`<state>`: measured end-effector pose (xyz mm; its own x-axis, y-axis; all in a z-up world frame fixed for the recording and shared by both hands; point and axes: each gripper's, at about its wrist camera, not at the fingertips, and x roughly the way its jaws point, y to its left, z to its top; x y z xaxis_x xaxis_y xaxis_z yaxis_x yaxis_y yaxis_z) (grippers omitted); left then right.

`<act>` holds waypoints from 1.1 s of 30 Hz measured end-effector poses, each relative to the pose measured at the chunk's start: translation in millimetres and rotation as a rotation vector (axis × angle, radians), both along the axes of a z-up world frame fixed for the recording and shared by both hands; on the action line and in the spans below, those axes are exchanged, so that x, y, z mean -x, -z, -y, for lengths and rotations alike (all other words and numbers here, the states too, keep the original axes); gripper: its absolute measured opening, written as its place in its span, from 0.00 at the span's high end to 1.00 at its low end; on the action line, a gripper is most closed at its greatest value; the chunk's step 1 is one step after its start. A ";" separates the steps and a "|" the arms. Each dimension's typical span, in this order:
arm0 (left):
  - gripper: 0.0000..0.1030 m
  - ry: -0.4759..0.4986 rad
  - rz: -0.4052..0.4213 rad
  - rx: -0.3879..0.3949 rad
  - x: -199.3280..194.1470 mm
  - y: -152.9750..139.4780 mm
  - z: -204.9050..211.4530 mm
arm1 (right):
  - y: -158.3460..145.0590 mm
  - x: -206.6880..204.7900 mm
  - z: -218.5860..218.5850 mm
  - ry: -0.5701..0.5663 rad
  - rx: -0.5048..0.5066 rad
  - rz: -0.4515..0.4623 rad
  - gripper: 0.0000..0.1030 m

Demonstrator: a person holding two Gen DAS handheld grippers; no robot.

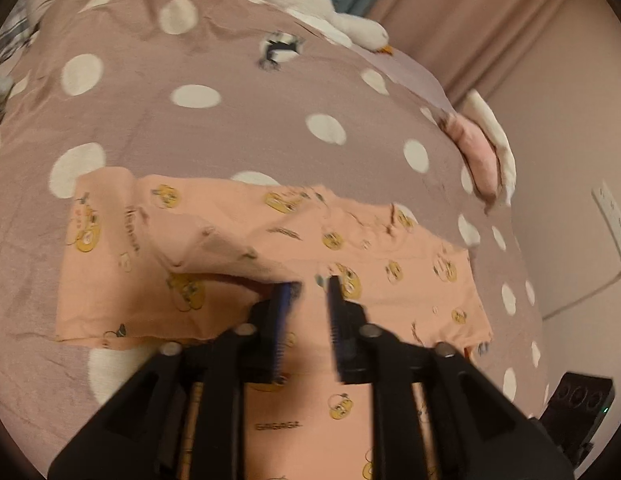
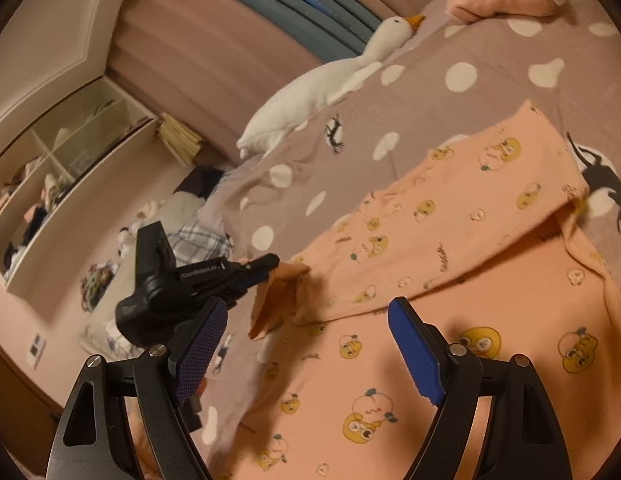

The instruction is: Fold small clothes

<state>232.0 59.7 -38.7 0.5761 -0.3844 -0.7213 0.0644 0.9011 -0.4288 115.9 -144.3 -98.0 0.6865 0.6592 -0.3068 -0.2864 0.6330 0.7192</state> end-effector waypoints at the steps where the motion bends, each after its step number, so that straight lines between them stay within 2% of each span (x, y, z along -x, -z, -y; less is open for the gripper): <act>1: 0.61 0.019 -0.001 -0.016 0.1 1.0 7.8 | 0.3 0.9 3.3 0.011 0.000 -0.001 0.20; 4: 0.38 0.071 0.000 -0.036 2.9 4.5 25.0 | -0.4 4.3 14.0 0.037 -0.009 -0.009 0.20; 5: 0.31 0.089 -0.015 -0.033 2.5 6.7 28.1 | -1.5 5.7 17.2 0.047 -0.013 -0.009 0.20; 6: 0.16 0.116 -0.056 -0.024 -0.1 12.0 31.5 | -1.9 6.5 19.6 0.052 -0.015 -0.010 0.20; 7: 0.12 0.128 -0.082 -0.017 -0.9 15.4 32.5 | -2.4 7.7 22.6 0.060 -0.018 -0.011 0.20; 8: 0.12 0.147 -0.100 -0.018 -0.5 18.3 34.2 | -2.7 8.8 24.7 0.067 -0.019 -0.015 0.20; 11: 0.12 0.198 -0.109 -0.133 8.7 21.8 38.4 | -2.7 10.3 25.6 0.076 -0.013 -0.030 0.20; 12: 0.12 0.199 -0.103 -0.145 16.4 22.0 33.3 | -2.5 10.8 25.5 0.079 -0.009 -0.032 0.20; 14: 0.12 0.187 -0.112 -0.088 27.0 25.5 17.6 | -4.8 11.6 23.7 0.091 0.019 -0.040 0.20; 15: 0.12 0.164 -0.129 -0.031 34.7 28.8 1.8 | -6.6 12.0 22.8 0.094 0.032 -0.037 0.20; 17: 0.12 0.108 -0.141 0.026 49.1 33.2 -24.1 | -10.5 10.7 21.1 0.098 0.061 -0.036 0.20; 20: 0.09 0.036 -0.112 0.079 75.4 33.7 -57.5 | -17.1 4.9 13.3 0.087 0.131 -0.043 0.20; 23: 0.09 -0.025 -0.089 0.141 100.6 33.3 -82.9 | -23.5 -5.1 -8.8 0.028 0.237 -0.047 0.20; 26: 0.09 -0.054 -0.057 0.163 118.5 28.2 -96.3 | -30.2 -17.6 -49.0 -0.074 0.389 -0.015 0.20; 31: 0.09 -0.051 -0.011 0.150 134.7 16.8 -100.6 | -36.7 -42.0 -129.1 -0.268 0.570 0.078 0.20; 33: 0.09 -0.049 0.001 0.158 142.0 15.4 -105.1 | -35.2 -49.2 -154.5 -0.299 0.655 0.112 0.20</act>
